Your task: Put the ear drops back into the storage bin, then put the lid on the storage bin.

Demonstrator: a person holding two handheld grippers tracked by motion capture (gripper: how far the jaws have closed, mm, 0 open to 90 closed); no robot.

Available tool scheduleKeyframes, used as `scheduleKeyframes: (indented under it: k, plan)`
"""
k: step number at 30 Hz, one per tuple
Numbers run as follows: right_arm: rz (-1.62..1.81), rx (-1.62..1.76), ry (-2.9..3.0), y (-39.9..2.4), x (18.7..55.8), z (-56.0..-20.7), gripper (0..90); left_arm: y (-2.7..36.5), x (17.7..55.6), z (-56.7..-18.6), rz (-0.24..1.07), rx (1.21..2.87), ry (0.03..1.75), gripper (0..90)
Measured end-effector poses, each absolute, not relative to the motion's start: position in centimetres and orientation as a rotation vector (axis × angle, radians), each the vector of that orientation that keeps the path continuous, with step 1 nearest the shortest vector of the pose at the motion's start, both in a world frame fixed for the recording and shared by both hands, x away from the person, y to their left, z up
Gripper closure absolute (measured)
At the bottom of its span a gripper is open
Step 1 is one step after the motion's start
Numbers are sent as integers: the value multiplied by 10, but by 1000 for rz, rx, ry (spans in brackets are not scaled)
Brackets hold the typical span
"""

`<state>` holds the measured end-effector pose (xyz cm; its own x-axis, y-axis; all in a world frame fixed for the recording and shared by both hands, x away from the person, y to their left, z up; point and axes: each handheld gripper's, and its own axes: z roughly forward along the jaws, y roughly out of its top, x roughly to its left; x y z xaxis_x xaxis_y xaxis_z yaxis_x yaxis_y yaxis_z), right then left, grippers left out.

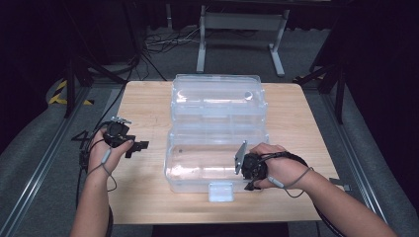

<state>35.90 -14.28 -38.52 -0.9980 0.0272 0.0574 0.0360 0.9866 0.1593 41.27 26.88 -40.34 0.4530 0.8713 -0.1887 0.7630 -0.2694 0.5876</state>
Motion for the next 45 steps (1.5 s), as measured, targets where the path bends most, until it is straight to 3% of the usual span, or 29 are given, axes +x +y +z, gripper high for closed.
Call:
scheduleKeyframes:
  k: [10,15,22,31,37,41,45]
  plan:
    - [-193,-2,-3122,-136,353,-394,833,270,413,-404,242,2077,1290,400]
    - [-188,18,-3145,-135,350,-394,843,267,415,-404,329,2121,1221,378]
    - [-231,8,-3148,-138,350,-394,841,260,418,-404,221,2126,1253,380]
    - [-278,-25,-3140,-142,351,-394,838,259,424,-406,339,2259,1052,319]
    - [-294,-36,-3152,-142,349,-395,839,256,429,-394,290,2282,1050,259]
    - [-311,-48,-3142,-144,350,-395,838,250,432,-383,142,2287,1156,258]
    - [-322,-43,-3150,-145,349,-395,838,250,437,-375,200,2299,1057,276]
